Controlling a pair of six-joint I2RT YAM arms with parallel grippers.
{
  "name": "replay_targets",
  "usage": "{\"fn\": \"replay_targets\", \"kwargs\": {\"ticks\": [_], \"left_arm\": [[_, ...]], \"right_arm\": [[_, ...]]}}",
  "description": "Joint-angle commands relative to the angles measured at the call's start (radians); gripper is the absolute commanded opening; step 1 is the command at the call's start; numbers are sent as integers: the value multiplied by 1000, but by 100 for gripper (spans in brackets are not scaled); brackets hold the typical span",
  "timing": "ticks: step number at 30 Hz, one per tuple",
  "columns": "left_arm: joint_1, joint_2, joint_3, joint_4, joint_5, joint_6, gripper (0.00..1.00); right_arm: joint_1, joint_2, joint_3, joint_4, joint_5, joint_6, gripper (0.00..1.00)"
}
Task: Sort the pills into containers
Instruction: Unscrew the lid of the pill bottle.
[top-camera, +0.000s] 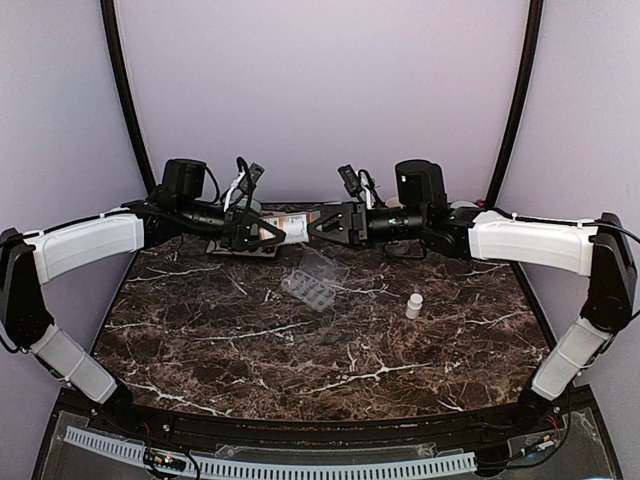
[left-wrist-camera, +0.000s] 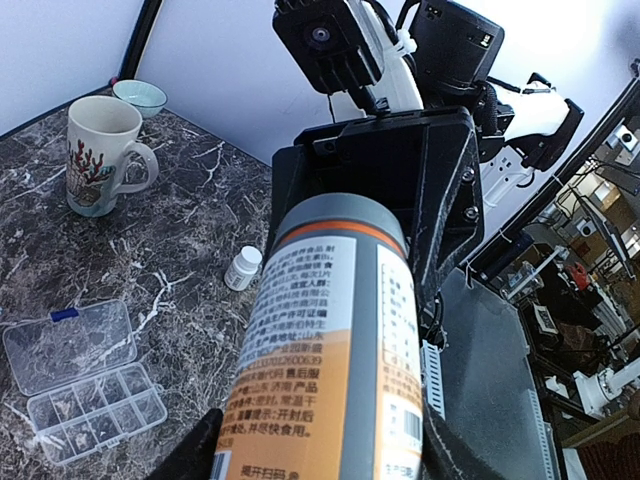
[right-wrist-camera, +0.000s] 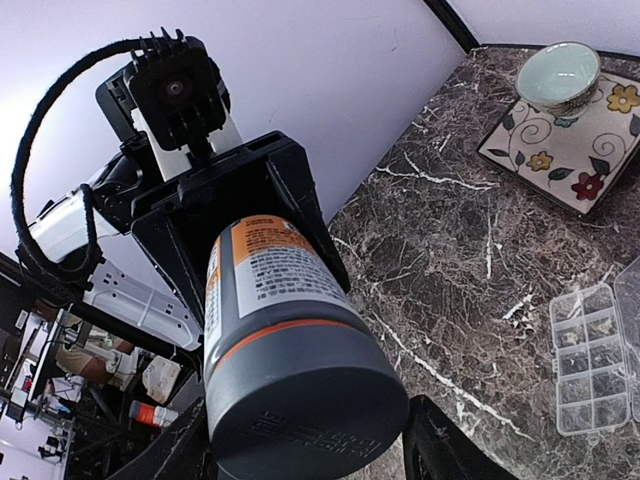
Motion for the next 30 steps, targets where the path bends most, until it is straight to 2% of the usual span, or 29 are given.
{"fn": "replay_targets", "kwargs": {"ticks": [1, 14, 18, 22, 26, 30], "left_arm": [[2, -26, 48, -14, 46, 36, 3], [2, -27, 52, -91, 33, 97, 0], [1, -30, 51, -95, 32, 100, 0], [1, -27, 56, -98, 30, 100, 0], [1, -22, 65, -95, 33, 97, 0], [3, -17, 76, -84, 48, 77, 0]], "right_arm": [[-3, 16, 38, 5, -16, 3, 61], [-6, 2, 31, 33, -47, 23, 66], [-6, 1, 33, 33, -55, 27, 64], [-7, 1, 29, 32, -63, 27, 57], [-6, -1, 25, 33, -76, 27, 39], [-7, -6, 16, 39, -88, 17, 28]]}}
